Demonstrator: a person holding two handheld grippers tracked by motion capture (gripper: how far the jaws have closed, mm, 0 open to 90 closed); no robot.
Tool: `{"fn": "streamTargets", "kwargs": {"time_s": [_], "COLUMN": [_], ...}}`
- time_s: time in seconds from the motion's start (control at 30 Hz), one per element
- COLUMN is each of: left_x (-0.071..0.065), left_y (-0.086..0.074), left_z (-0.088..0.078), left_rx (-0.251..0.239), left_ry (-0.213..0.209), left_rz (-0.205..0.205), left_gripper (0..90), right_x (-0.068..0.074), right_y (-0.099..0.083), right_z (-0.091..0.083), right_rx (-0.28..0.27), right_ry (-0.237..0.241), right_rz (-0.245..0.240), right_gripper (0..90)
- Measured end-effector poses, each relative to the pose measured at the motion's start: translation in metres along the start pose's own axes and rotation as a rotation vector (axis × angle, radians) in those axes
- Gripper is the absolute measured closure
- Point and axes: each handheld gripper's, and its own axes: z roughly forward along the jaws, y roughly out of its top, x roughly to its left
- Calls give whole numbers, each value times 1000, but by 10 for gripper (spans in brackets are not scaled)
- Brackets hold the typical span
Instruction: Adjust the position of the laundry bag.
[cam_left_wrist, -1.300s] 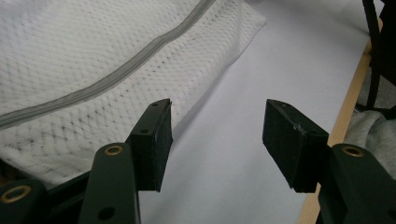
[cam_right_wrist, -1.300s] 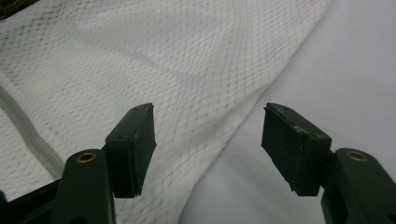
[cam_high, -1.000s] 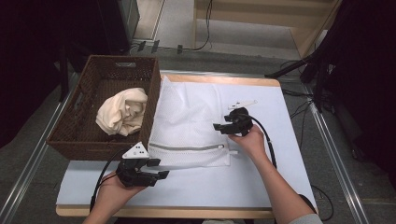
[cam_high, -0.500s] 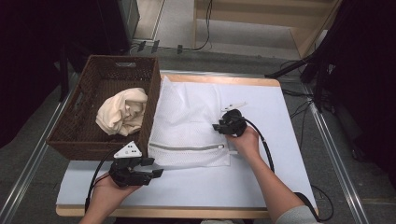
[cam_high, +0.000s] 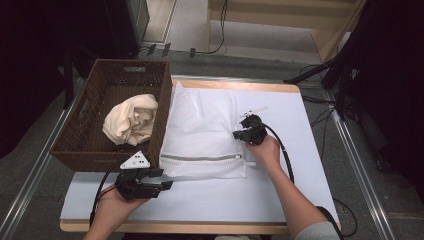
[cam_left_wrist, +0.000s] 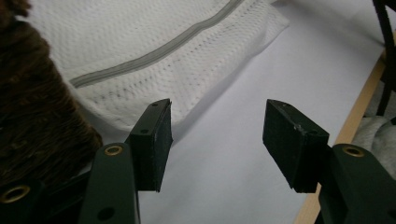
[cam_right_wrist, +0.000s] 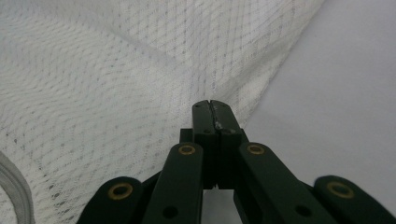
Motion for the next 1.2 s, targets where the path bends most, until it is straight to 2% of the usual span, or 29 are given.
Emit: {"fn": "streamTargets", "kwargs": {"time_s": [0.2,0.3,0.37,0.47,0.73,0.87,0.9,0.97,1.03,1.13,1.2], "left_x": [4,9,8,2,-1,-1,-1,0,2,3,3], "left_y": [-3,-6,-7,-5,1,4,4,5,6,8,9], "left_z": [-8,-4,2,11,35,46,46,53,56,58,58], "left_rx": [5,6,19,30,56,75,75,99,122,135,134], "left_ry": [38,31,22,35,66,106,106,134,142,139,128], "left_rz": [1,-50,-61,-33,-24,-22,-22,-21,-26,-26,-33], "left_gripper": [434,436,438,448,476,516,533,592,675,842,897], "right_x": [-7,-11,-12,-14,-15,-15,-15,-15,-14,-15,-16], "right_y": [-2,-3,-4,-5,-8,-11,-12,-13,-15,-17,-18], "right_z": [-10,-14,-17,-19,-24,-25,-25,-27,-28,-30,-31], "right_rx": [2,4,6,13,14,16,14,16,13,2,-2], "right_ry": [12,8,11,10,13,20,19,24,24,25,20], "right_rz": [25,28,25,15,15,19,21,22,24,25,25], "right_gripper": [900,900,900,900,900,900,900,900,900,900,900]}}
